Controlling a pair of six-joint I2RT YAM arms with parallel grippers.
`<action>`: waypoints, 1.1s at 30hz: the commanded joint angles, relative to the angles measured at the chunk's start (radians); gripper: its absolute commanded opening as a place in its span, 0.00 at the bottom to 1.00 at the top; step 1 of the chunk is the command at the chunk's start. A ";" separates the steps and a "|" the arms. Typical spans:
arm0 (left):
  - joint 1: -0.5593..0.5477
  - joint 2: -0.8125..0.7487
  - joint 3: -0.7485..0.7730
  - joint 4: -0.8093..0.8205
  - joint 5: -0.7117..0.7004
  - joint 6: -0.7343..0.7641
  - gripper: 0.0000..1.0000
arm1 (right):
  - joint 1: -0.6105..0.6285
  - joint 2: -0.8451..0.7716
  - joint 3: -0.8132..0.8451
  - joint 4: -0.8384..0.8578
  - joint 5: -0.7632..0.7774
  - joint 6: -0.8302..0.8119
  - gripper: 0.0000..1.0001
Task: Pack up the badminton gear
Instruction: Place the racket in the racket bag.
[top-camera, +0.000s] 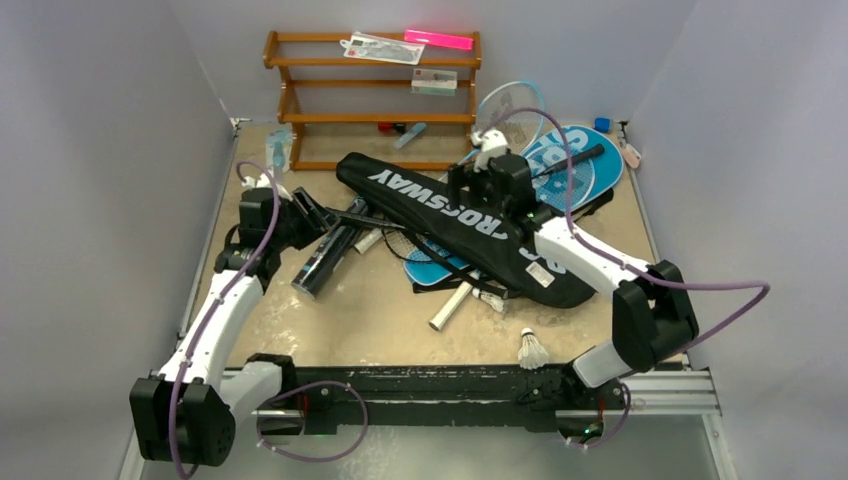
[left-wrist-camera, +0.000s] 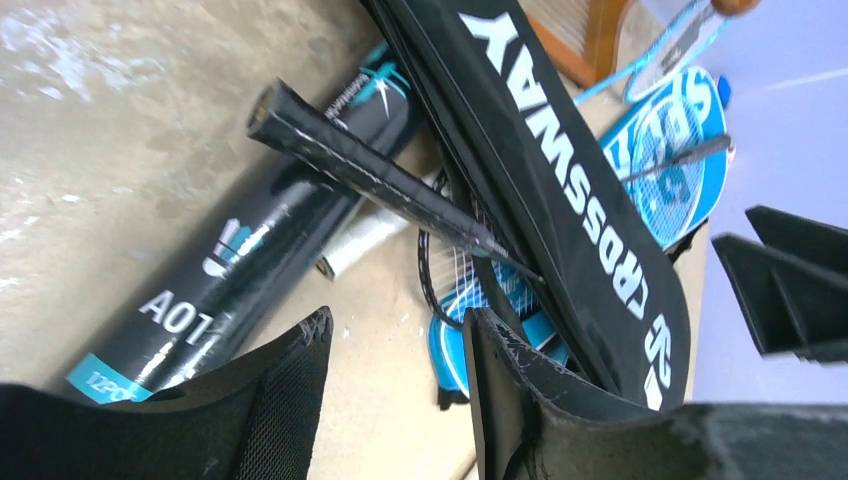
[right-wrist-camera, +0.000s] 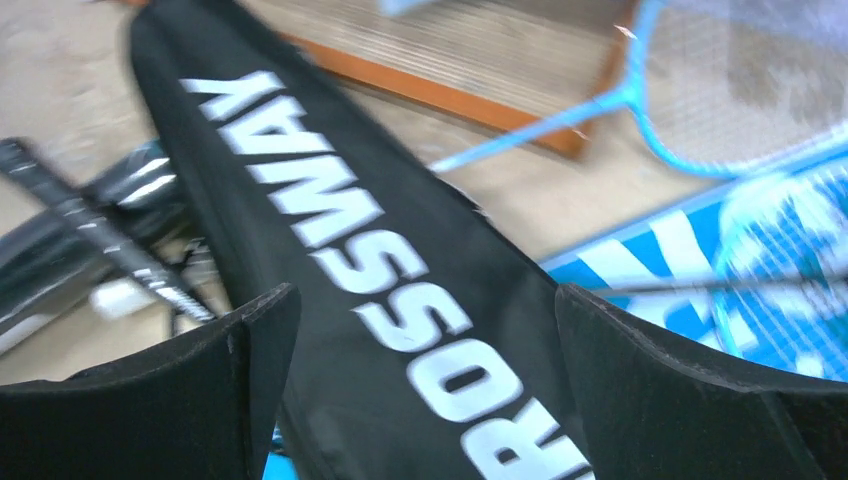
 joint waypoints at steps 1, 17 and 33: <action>-0.057 -0.043 -0.002 0.069 -0.059 0.005 0.49 | -0.076 -0.024 -0.244 0.344 0.140 0.199 0.99; -0.052 -0.076 -0.029 0.050 -0.124 -0.023 0.49 | -0.077 0.350 -0.183 0.642 -0.027 0.241 0.99; -0.026 -0.078 -0.033 0.062 -0.104 -0.025 0.48 | -0.081 0.500 -0.036 0.514 -0.097 0.259 0.99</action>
